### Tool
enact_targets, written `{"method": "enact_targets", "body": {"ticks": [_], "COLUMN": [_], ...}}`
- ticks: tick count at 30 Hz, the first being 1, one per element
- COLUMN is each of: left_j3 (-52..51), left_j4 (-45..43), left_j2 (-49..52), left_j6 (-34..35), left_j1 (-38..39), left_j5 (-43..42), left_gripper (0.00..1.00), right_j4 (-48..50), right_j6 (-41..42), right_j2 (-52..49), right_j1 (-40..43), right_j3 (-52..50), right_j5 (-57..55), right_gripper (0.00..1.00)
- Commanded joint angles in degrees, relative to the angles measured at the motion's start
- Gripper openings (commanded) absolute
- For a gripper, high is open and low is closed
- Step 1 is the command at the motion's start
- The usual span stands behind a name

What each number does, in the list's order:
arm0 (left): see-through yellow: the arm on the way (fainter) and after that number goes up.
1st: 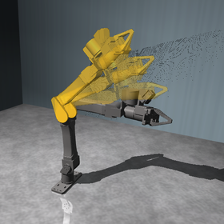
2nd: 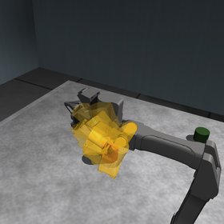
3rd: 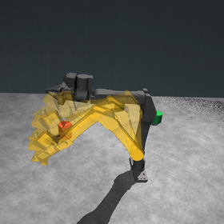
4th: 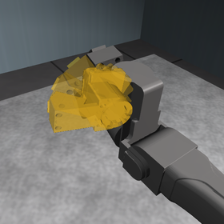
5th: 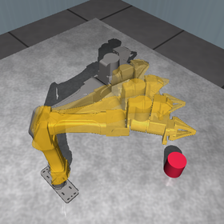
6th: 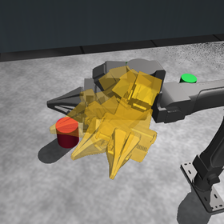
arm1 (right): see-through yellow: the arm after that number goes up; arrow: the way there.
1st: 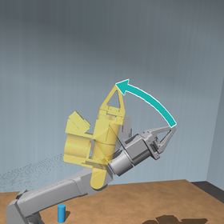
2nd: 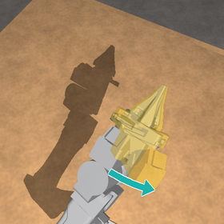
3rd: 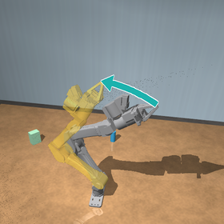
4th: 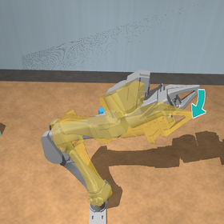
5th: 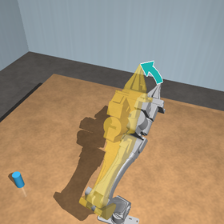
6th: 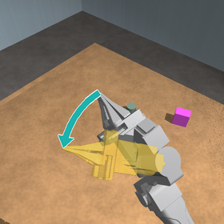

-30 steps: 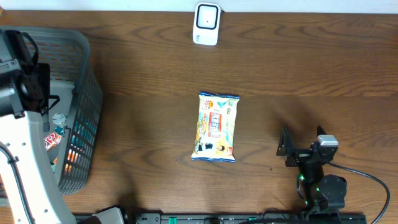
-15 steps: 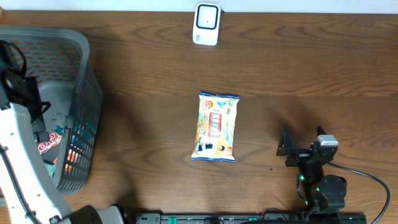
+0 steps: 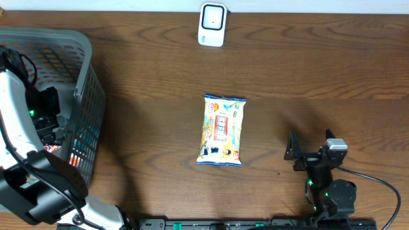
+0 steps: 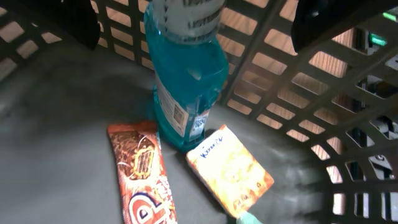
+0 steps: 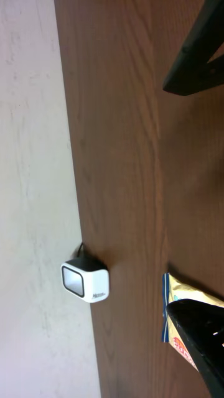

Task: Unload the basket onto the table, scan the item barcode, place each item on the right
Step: 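Move the left gripper back into the basket toward the blue bottle, then grasp the teal plastic bottle and lift it out of the basket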

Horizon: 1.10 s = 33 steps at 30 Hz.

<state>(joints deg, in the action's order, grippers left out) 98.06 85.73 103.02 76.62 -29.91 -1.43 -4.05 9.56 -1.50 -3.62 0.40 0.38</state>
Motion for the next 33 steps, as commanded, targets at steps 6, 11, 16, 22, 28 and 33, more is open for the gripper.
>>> {"method": "enact_targets", "body": {"ticks": [6,11,16,22,28,33], "left_j3": [-7.04,-12.83,-13.99,-13.46,-3.58,6.16], "left_j4": [-3.65,-7.30,-7.65,-8.13,-8.17,-7.63], "left_j2": [1.64,1.66,1.66,1.64,0.07,-4.26], "left_j6": [-0.48,-0.48,-2.14,-4.28,-15.41,-17.07], "left_j1": [-0.17,-0.13,-0.13,-0.15,-0.20,-0.20], "left_j5": [-0.98,-1.01,-0.98,-1.11,-4.44,-4.37], "left_gripper": [0.98,0.83,0.40,0.09,0.08,0.07], "right_j4": [-0.24,-0.24,-0.24,-0.24,-0.24,-0.24], "right_j6": [-0.85,-0.87,-0.87,-0.85,-0.85,-0.87], "right_j2": [-0.02,-0.02,-0.02,-0.02,-0.02,-0.02], "right_j1": [-0.17,-0.17,-0.17,-0.17,-0.17,-0.17], "right_j3": [-0.09,-0.09,-0.09,-0.09,-0.09,-0.09], "right_j5": [-0.24,-0.24,-0.24,-0.24,-0.24,-0.24], "right_gripper": [0.99,0.99,0.99,0.99,0.99,0.99]}}
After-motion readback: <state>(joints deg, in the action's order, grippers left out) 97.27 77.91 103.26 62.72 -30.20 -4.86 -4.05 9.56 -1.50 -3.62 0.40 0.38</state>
